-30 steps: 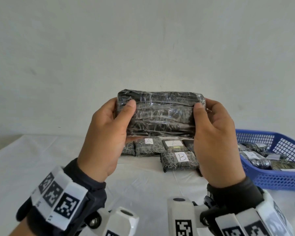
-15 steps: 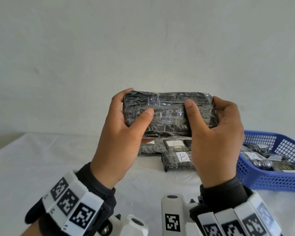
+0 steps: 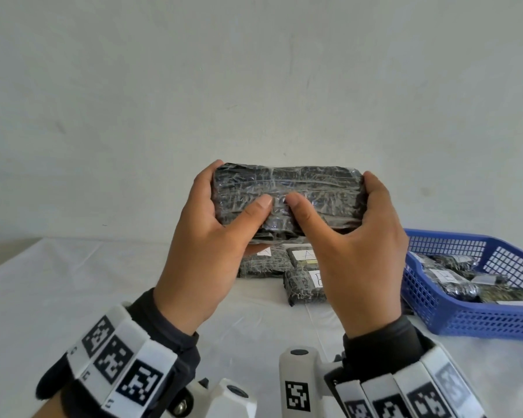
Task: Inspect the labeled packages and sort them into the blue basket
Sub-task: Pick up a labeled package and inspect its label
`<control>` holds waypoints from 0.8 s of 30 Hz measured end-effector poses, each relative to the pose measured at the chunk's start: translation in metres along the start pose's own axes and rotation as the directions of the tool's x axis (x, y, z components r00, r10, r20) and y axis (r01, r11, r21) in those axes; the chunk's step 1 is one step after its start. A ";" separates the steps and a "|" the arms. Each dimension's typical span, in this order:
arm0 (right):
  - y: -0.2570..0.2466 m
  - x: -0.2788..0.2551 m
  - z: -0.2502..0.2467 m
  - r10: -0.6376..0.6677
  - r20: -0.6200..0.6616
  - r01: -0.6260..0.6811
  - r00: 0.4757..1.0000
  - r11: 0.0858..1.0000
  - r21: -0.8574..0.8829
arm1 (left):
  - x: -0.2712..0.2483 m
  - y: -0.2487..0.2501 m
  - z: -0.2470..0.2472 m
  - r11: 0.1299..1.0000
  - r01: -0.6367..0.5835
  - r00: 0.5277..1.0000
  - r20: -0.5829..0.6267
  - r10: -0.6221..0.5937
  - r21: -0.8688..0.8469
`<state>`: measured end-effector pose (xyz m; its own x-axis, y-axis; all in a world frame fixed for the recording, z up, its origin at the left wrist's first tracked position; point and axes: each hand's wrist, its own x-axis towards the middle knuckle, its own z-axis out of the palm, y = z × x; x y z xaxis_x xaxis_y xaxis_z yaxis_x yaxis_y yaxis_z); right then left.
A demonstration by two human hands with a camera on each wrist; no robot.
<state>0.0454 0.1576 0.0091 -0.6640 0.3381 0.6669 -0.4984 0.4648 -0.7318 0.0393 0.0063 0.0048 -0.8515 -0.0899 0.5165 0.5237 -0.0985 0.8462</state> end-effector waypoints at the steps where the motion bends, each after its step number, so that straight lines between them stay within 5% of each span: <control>1: 0.001 0.001 0.000 0.004 0.003 -0.005 1.000 1.000 0.018 | 0.001 0.001 -0.001 1.000 0.006 1.000 0.006 -0.006 -0.013; 18: 0.026 0.019 -0.001 0.137 0.134 -0.179 0.981 0.903 0.391 | 0.013 0.005 -0.014 0.927 0.181 0.983 0.096 -0.158 -0.328; 24: 0.021 0.017 -0.008 0.119 0.234 -0.184 0.965 0.943 0.278 | 0.015 0.005 -0.019 0.909 0.231 0.972 0.115 -0.204 -0.347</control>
<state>0.0283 0.1797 0.0065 -0.8306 0.1898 0.5236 -0.5029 0.1484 -0.8515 0.0291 -0.0139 0.0144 -0.9375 0.0465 0.3449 0.2877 -0.4541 0.8432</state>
